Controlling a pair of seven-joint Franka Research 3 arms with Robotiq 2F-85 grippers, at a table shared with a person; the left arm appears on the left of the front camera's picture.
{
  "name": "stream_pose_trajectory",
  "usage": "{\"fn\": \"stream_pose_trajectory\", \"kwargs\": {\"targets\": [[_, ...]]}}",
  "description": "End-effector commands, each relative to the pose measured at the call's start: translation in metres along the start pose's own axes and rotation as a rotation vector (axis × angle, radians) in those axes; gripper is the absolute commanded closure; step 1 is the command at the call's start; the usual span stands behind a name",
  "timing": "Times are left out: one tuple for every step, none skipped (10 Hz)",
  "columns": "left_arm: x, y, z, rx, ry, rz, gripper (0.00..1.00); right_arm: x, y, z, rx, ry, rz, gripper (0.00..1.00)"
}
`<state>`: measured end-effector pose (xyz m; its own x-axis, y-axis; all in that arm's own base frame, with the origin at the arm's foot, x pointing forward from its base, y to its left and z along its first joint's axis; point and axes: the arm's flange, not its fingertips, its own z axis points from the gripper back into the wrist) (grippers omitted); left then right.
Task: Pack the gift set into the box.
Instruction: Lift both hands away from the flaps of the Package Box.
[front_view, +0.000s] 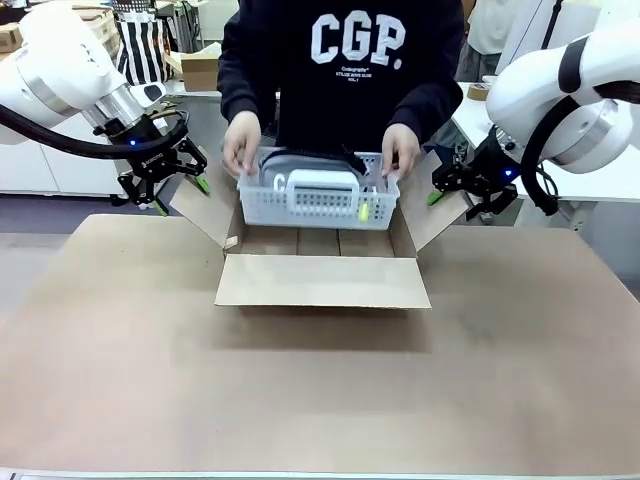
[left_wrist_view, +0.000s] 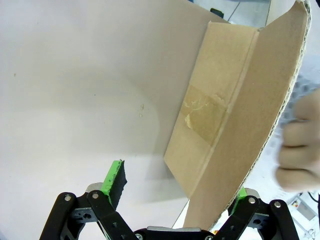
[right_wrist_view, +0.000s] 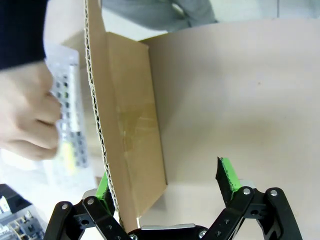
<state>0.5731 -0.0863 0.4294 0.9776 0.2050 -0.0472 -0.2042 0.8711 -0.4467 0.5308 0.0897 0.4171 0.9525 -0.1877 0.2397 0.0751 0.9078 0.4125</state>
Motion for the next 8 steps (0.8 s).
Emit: {"fn": "stream_pose_trajectory", "kwargs": {"targets": [[-0.0017,0.0006,0.0031,0.009,-0.005,0.0,0.0,0.0036,0.0042,0.0017,-0.009,0.01,-0.009,0.0],[-0.0017,0.0006,0.0031,0.009,-0.005,0.0,0.0,0.0036,0.0042,0.0017,-0.009,0.01,-0.009,0.0],[-0.0017,0.0006,0.0031,0.009,-0.005,0.0,0.0,0.0036,0.0042,0.0017,-0.009,0.01,-0.009,0.0],[-0.0017,0.0006,0.0031,0.009,-0.005,0.0,0.0,0.0036,0.0042,0.0017,-0.009,0.01,-0.009,0.0],[-0.0017,0.0006,0.0031,0.009,-0.005,0.0,0.0,0.0036,0.0042,0.0017,-0.009,0.01,-0.009,0.0],[-0.0017,0.0006,0.0031,0.009,-0.005,0.0,0.0,0.0036,0.0042,0.0017,-0.009,0.01,-0.009,0.0],[-0.0017,0.0006,0.0031,0.009,-0.005,0.0,0.0,0.0036,0.0042,0.0017,-0.009,0.01,-0.009,0.0],[-0.0017,0.0006,0.0031,0.009,-0.005,0.0,0.0,0.0036,0.0042,0.0017,-0.009,0.01,-0.009,0.0]]}}
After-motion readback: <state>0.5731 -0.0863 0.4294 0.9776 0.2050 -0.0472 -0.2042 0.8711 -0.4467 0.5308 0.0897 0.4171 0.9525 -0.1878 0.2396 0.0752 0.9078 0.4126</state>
